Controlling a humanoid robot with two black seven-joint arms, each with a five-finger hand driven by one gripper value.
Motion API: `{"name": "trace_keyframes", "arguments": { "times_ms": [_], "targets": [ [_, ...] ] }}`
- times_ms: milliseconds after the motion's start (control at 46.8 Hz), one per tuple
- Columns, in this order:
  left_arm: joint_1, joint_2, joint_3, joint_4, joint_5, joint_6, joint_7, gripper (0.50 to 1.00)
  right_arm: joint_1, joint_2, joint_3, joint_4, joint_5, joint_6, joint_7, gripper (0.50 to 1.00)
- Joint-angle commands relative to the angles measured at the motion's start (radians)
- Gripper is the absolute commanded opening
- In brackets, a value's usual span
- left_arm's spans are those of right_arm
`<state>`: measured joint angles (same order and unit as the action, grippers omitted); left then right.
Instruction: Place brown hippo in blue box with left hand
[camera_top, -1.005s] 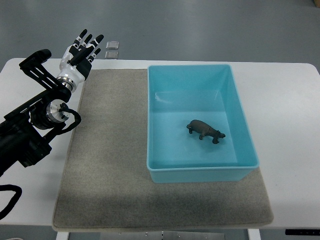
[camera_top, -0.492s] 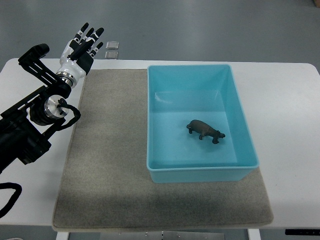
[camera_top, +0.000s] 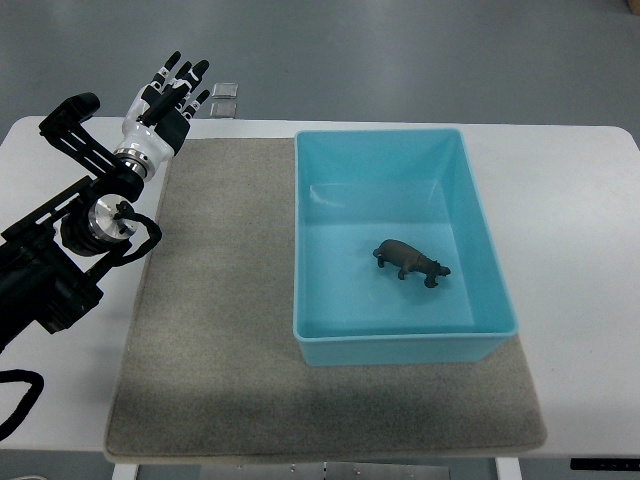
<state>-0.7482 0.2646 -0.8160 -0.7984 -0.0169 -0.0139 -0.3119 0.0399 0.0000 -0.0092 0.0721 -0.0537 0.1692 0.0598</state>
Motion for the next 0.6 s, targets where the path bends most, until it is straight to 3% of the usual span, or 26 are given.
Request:
{"name": "trace_keyframes", "arguments": {
  "times_ms": [0,577],
  "targets": [
    [0.012,-0.001,0.000,0.001,0.000,0.000,-0.001,0.996,0.000,0.000,0.000,0.000,0.000,0.000,0.000,0.936],
    [0.020,-0.005,0.000,0.001,0.000,0.000,-0.006,0.996,0.000,0.000,0.003,0.003,0.005,0.001,0.000,0.936]
  ]
}}
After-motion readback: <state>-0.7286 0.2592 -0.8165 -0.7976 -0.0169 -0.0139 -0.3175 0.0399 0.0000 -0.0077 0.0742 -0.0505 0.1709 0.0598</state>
